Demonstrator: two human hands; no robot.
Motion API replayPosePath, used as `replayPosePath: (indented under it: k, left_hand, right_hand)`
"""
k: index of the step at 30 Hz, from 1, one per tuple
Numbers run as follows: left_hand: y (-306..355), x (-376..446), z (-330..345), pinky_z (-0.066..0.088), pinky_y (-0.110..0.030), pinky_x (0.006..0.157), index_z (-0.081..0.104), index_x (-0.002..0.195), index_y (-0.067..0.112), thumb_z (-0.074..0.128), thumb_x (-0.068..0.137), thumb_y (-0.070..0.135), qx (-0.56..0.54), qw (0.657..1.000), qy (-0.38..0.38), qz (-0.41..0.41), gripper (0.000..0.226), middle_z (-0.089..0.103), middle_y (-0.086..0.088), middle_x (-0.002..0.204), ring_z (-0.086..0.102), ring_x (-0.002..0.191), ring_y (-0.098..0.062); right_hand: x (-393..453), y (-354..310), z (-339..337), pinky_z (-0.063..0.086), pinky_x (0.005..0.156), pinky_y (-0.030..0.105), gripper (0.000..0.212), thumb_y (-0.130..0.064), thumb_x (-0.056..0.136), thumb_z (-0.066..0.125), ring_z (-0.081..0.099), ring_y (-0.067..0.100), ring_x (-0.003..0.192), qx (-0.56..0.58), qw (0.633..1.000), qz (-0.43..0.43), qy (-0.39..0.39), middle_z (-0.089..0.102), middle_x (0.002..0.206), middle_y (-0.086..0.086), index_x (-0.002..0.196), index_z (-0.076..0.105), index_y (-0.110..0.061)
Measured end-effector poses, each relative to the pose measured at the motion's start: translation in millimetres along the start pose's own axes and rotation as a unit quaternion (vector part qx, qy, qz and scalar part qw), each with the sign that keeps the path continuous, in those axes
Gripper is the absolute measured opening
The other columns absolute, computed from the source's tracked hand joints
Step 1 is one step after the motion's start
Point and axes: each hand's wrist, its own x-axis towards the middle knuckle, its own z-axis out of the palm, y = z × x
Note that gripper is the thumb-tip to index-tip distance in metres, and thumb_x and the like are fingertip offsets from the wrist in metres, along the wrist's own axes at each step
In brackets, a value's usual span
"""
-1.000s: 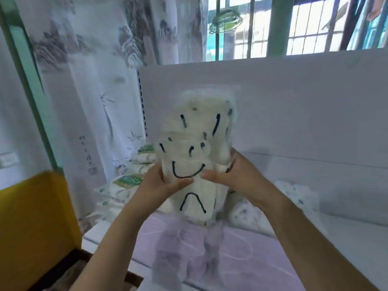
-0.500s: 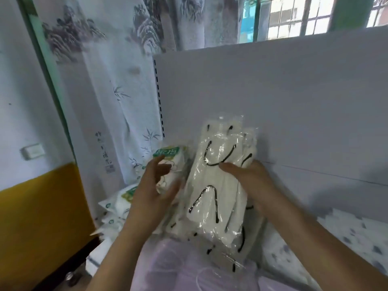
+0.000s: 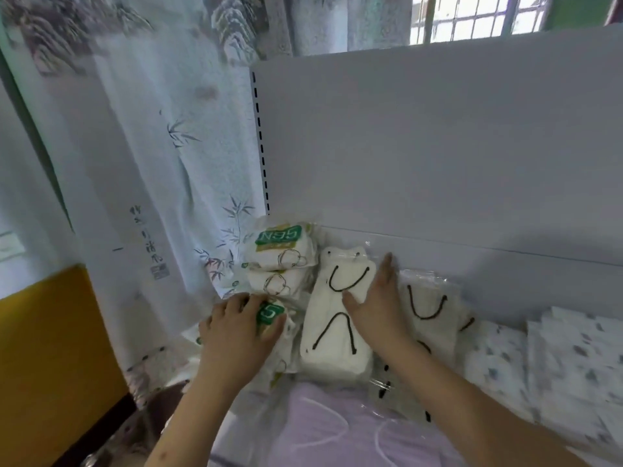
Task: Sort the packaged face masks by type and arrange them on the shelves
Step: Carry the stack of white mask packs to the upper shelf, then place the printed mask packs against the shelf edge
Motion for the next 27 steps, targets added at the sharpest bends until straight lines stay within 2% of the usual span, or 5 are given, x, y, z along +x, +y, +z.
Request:
replayPosePath:
  k: [5, 9, 12, 16, 27]
  left_hand:
    - [1, -4, 13, 0.046, -0.053, 0.093, 0.073, 0.114, 0.026, 0.037, 0.081, 0.067, -0.005, 0.999, 0.024, 0.026, 0.064, 0.069, -0.006, 0.119, 0.062, 0.111, -0.037]
    - [-1, -2, 5, 0.029, -0.053, 0.112, 0.061, 0.131, 0.033, 0.019, 0.077, 0.078, -0.034, 0.999, -0.006, 0.016, 0.082, 0.054, -0.002, 0.143, 0.044, 0.135, -0.032]
    - [1, -1, -12, 0.012, -0.055, 0.119, 0.055, 0.138, 0.032, 0.035, 0.09, 0.072, -0.076, 0.997, 0.016, 0.004, 0.066, 0.043, -0.003, 0.154, 0.029, 0.147, -0.03]
    - [25, -13, -34, 0.042, -0.046, 0.105, 0.064, 0.125, 0.022, 0.047, 0.092, 0.05, -0.207, 0.959, 0.125, 0.147, 0.046, 0.061, -0.002, 0.132, 0.054, 0.125, -0.024]
    - [180, -78, 4, 0.039, -0.011, 0.09, 0.055, 0.134, 0.028, 0.06, 0.097, 0.036, -0.394, 0.843, -0.207, 0.302, 0.038, 0.056, 0.014, 0.127, 0.055, 0.115, -0.004]
  right_hand:
    - [-5, 13, 32, -0.005, 0.119, 0.05, 0.072, -0.047, 0.101, 0.029, -0.002, 0.031, 0.151, -0.374, 0.926, -0.037, -0.016, -0.004, 0.164, 0.016, 0.153, 0.016, 0.001]
    - [5, 6, 30, -0.004, 0.118, 0.059, 0.067, -0.048, 0.101, 0.025, 0.01, 0.031, 0.149, -0.421, 0.904, -0.019, -0.07, 0.013, 0.162, 0.016, 0.15, 0.029, -0.003]
    - [11, -9, 6, -0.002, 0.119, 0.058, 0.071, -0.058, 0.098, 0.029, 0.008, 0.031, 0.149, -0.375, 0.924, -0.017, -0.065, 0.009, 0.163, 0.014, 0.151, 0.029, -0.011]
    - [-1, -16, -51, 0.004, 0.122, 0.047, 0.072, -0.059, 0.098, 0.035, 0.009, 0.027, 0.15, -0.24, 0.97, 0.001, 0.042, 0.008, 0.164, 0.008, 0.155, 0.021, -0.018]
    - [-121, 83, -192, 0.042, 0.105, 0.036, 0.056, -0.043, 0.092, 0.061, 0.051, 0.021, 0.126, -0.018, 0.952, 0.184, 0.244, 0.049, 0.144, 0.003, 0.141, 0.047, -0.02]
